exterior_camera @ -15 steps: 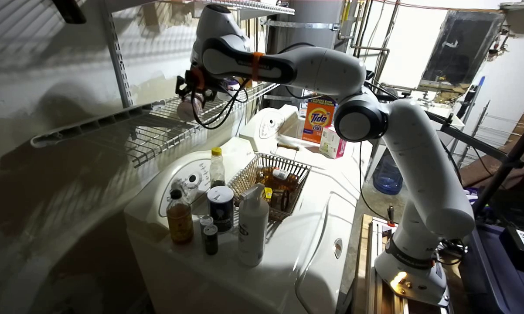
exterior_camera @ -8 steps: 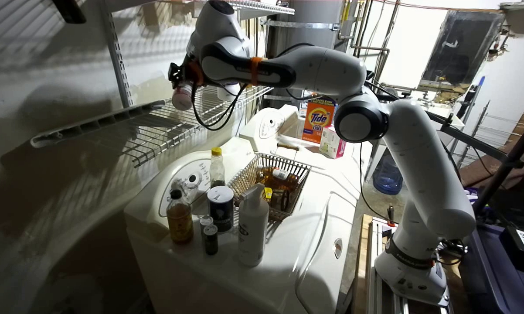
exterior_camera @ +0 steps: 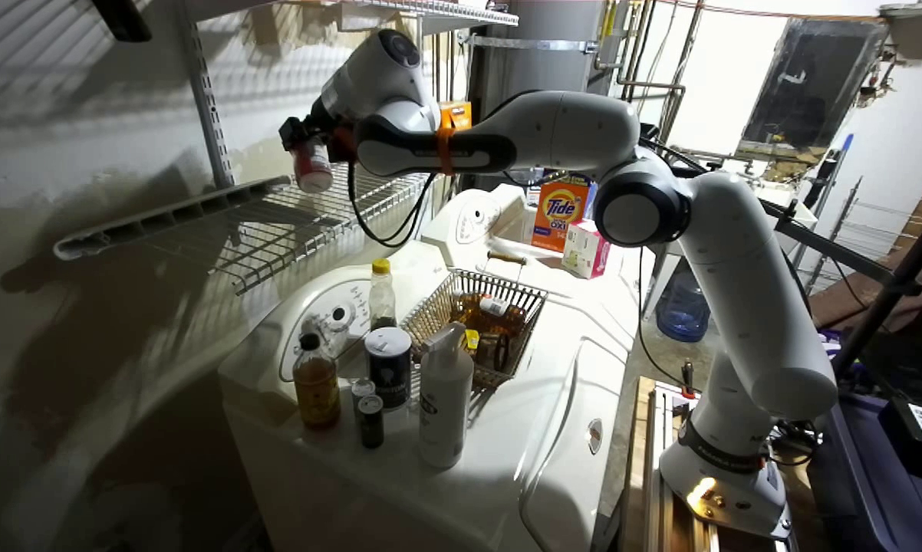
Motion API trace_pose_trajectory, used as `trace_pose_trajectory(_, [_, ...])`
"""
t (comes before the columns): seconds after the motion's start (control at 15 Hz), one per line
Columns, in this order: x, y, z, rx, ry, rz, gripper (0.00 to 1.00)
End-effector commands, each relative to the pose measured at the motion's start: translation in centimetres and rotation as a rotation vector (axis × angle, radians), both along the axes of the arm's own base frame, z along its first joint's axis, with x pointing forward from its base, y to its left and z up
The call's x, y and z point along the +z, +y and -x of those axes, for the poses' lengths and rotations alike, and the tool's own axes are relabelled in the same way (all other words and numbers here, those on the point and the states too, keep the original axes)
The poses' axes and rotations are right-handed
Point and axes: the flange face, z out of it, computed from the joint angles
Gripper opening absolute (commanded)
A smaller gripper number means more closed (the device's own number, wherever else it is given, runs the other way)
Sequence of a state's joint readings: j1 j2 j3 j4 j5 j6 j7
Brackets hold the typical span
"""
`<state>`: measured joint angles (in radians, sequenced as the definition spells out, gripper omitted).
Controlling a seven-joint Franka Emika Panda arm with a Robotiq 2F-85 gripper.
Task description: Put the red bottle upright
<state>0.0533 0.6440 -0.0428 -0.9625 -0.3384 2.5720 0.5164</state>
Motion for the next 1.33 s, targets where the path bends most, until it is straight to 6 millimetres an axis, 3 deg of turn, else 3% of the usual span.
trace_pose_trajectory(0.0, [-0.4, 0.1, 1.9, 0.103, -0.096, 0.088, 0.54])
trace_pose_trajectory(0.53, [-2.2, -1.1, 6.1, 0.225, -0.244, 0.162, 0.54])
trace_pose_trajectory(0.93, [-3.1, -4.2, 8.1, 0.216, -0.381, 0.211, 0.54])
trace_pose_trajectory(1.27, [-4.5, -4.8, 9.7, 0.214, -0.392, 0.23, 0.54])
